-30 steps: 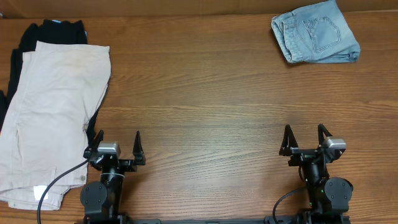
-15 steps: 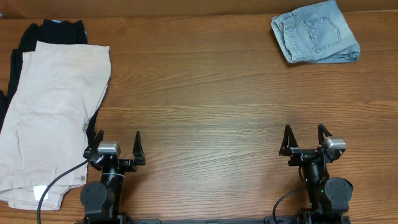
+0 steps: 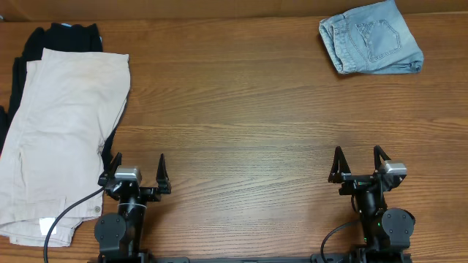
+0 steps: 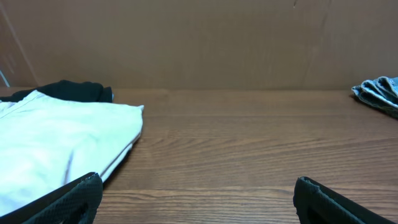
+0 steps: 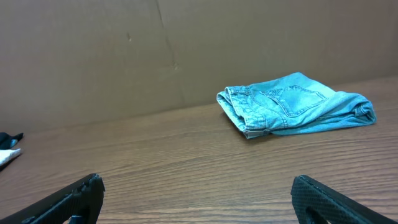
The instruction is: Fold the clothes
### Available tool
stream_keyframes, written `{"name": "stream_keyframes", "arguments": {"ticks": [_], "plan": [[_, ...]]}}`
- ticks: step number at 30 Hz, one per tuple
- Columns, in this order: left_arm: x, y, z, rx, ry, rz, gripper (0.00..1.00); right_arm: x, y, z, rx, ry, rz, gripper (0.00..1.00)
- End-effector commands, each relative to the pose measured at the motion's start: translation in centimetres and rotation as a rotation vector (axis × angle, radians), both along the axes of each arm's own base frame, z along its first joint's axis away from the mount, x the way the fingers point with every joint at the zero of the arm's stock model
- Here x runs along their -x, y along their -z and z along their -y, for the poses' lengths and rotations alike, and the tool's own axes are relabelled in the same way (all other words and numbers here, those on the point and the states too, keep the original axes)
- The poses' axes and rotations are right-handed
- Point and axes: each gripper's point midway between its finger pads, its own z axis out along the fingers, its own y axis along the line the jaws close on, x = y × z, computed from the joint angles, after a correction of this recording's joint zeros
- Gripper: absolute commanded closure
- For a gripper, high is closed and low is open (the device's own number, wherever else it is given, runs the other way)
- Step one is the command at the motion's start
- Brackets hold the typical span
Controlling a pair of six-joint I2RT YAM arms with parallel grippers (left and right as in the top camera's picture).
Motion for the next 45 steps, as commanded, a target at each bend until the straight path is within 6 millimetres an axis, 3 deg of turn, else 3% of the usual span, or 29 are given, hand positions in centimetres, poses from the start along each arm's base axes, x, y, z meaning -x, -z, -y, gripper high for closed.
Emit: {"name": "stream_keyframes", "arguments": {"ticks": [1, 42, 45], "plan": [[0.0, 0.0, -0.3, -0.028, -0.016, 0.004, 0.00, 0.0, 0.2, -0.1, -0.003, -0.003, 0.001, 0.00], [0.0, -0.1, -0.4, -0.029, -0.018, 0.009, 0.00, 0.0, 0.3, -0.1, -0.003, -0.003, 0.001, 0.00], [0.0, -1.1, 0.0, -0.012, 0.002, 0.050, 0.00, 0.0, 0.2, -0.1, -0.003, -0.003, 0.001, 0.00]]}}
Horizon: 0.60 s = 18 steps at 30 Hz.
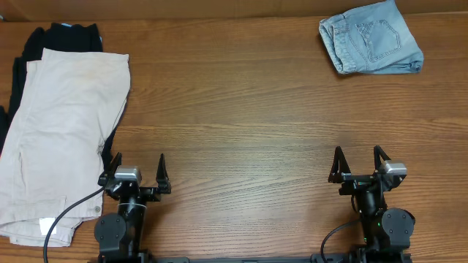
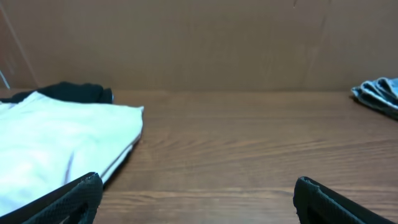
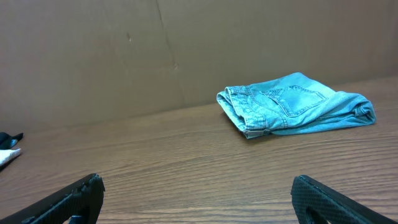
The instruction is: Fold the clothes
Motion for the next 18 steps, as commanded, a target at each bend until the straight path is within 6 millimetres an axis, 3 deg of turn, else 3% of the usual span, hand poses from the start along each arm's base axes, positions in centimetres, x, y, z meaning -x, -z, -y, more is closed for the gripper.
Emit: {"name": "stream_keyframes", "arguments": {"ticks": [1, 9, 18], "plan": [[0.0, -1.2, 0.3, -0.012, 0.018, 0.054, 0.00, 0.0, 0.2, -0.1, -0.003, -0.003, 0.001, 0.00], [0.2, -4.1, 0.2, -0.022, 0.016, 0.170, 0.00, 0.0, -0.3, -0.3, -0.009, -0.014, 0.021, 0.00], [0.3, -7.5, 0.2, 0.072, 0.018, 0.184, 0.00, 1.0, -5.3, -1.8, -0.076, -0.109, 0.143, 0.00]]}}
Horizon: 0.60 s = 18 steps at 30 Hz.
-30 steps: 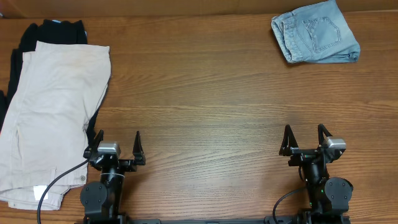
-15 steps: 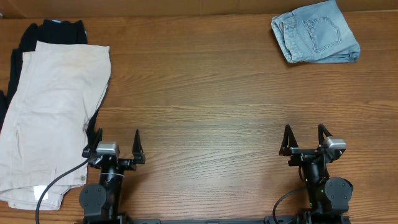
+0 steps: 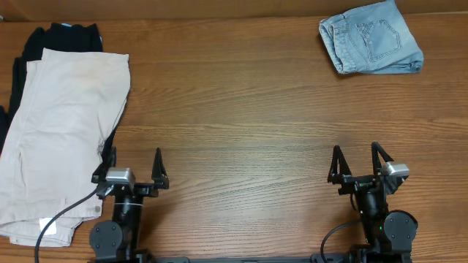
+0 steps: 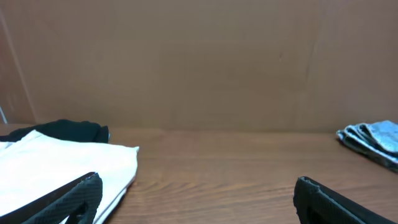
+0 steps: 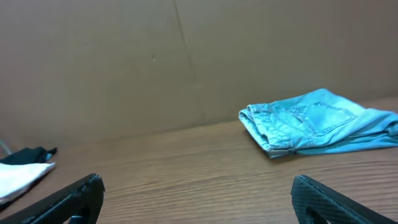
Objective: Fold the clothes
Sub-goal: 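Reach the left gripper to the beige shorts on the pile and grasp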
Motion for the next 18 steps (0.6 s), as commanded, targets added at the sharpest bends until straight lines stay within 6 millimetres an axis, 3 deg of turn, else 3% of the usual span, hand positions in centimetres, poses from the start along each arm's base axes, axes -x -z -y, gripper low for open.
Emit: {"name": "stream_keyframes", "arguments": {"ticks": [1, 6, 9, 11, 14, 18], "plan": [[0.0, -4.0, 0.0, 0.024, 0.008, 0.024, 0.00, 1.0, -4.1, -0.7, -0.023, -0.038, 0.077, 0.00], [-2.3, -7.6, -0.1, 0.006, 0.007, -0.042, 0.00, 1.9, -6.9, -0.7, -0.019, -0.038, 0.088, 0.00], [-4.7, -9.7, -0.4, -0.042, 0.005, -0.111, 0.00, 2.0, -8.7, -0.7, -0.019, -0.039, 0.088, 0.00], [-7.3, -12.1, -0.6, -0.053, 0.008, -0.195, 0.00, 1.6, -10.1, -0.7, -0.020, -0.039, 0.068, 0.00], [-9.8, -14.0, -0.5, -0.047, 0.032, -0.296, 0.00, 0.5, -11.0, -0.7, -0.023, -0.038, -0.003, 0.00], [-12.9, -15.4, 0.3, -0.094, 0.117, -0.477, 0.00, -2.8, -10.8, -1.1, -0.025, -0.067, -0.209, 0.00]]}}
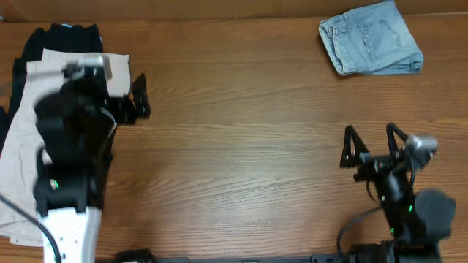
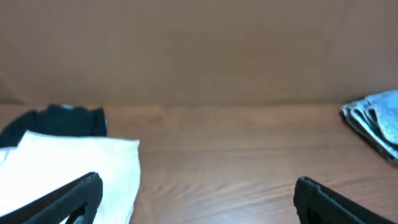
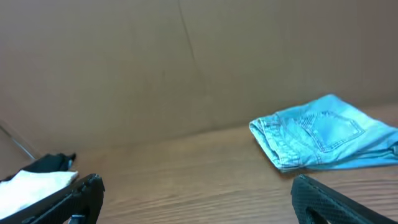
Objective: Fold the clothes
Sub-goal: 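Reach the left gripper to the beige shorts on the pile and grasp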
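Unfolded beige pants (image 1: 18,146) lie flat at the table's left edge, on top of a black garment (image 1: 58,33). My left arm (image 1: 73,146) is raised over them and blurred. In the left wrist view my left gripper (image 2: 198,202) is open and empty, with the beige pants (image 2: 74,165) under its left finger. Folded light-blue jeans (image 1: 371,38) sit at the far right corner. My right gripper (image 1: 373,142) stands open and empty near the front right, facing the jeans (image 3: 323,134).
A brown cardboard wall (image 3: 124,62) closes the far side of the wooden table (image 1: 241,139). The black garment (image 2: 62,118) sticks out beyond the beige pants' far end.
My left arm has left the front edge and now stands high over the beige pants at the left. The right gripper has shifted a little forward and to the right. Both remain open.
Both grippers rested open at the table's front edge for the first two moments. Then both had risen slightly, the left shifted a little left. Now the left arm is up over the beige pants. No garment has moved.
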### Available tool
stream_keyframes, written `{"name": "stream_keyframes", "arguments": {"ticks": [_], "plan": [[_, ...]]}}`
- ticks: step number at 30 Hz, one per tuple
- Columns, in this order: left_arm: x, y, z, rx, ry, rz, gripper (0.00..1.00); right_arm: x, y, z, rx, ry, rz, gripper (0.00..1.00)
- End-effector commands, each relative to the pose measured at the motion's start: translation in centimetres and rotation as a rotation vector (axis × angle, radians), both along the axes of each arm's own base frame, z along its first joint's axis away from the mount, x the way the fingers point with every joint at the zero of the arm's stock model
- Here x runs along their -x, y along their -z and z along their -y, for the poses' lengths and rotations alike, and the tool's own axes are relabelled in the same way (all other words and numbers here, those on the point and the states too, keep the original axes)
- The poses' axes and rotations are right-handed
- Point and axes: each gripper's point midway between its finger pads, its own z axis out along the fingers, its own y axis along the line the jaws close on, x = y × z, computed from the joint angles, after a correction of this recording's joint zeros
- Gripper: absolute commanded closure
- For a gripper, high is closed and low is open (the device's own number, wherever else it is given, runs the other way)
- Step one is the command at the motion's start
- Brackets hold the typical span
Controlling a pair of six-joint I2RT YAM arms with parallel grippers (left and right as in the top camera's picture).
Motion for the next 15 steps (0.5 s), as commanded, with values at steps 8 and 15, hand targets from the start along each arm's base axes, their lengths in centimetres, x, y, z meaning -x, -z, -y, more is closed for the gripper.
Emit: {"name": "stream_keyframes", "arguments": {"ticks": [8, 15], "plan": [[-5.4, 0.6, -0.1, -0.057, 0.076, -0.248, 0.00, -8.8, 1.0, -1.6, -0.036, -0.107, -0.440, 0.00], [-7.0, 5.3, -0.4, -0.044, 0.074, -0.382, 0.00, -16.1, 3.3, -4.7, -0.126, -0.299, -0.550, 0.00]]}}
